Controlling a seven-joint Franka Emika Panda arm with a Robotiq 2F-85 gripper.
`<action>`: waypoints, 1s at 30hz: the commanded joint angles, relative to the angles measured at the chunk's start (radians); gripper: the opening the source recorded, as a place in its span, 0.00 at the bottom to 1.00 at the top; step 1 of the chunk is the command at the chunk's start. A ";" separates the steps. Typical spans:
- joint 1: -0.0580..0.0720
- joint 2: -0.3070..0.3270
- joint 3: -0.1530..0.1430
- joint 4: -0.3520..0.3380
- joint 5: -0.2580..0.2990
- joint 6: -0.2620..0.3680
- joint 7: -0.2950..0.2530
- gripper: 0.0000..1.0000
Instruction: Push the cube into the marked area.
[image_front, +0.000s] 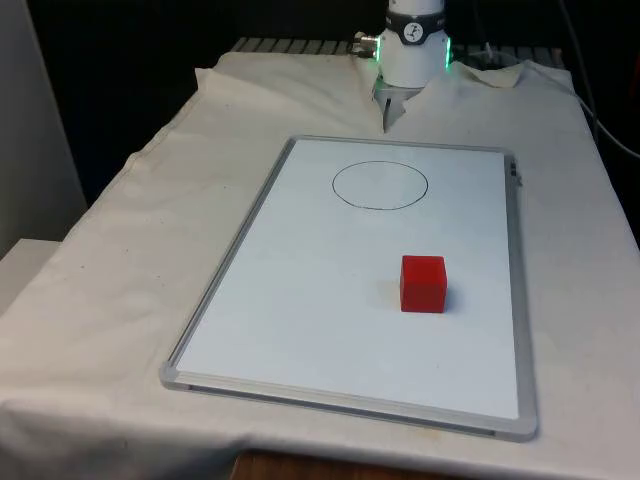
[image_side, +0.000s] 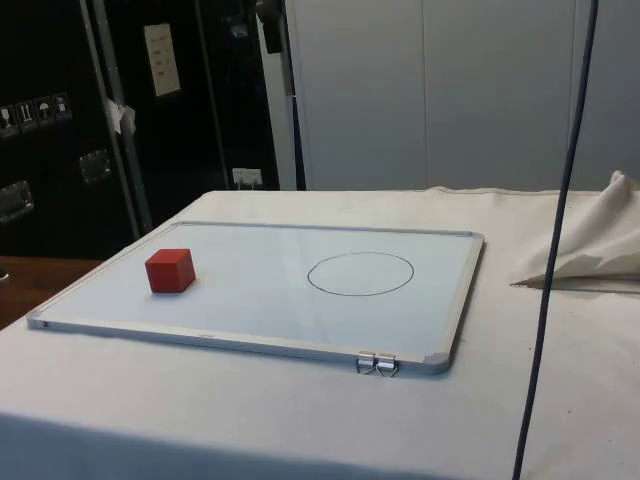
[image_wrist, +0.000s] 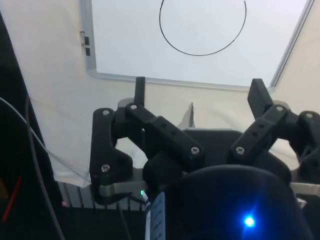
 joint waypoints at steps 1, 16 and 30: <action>0.001 0.000 0.000 0.000 -0.001 0.000 0.002 0.97; 0.001 0.000 0.001 0.000 -0.002 0.000 0.002 0.27; 0.004 0.100 0.043 0.108 -0.002 0.011 0.039 0.00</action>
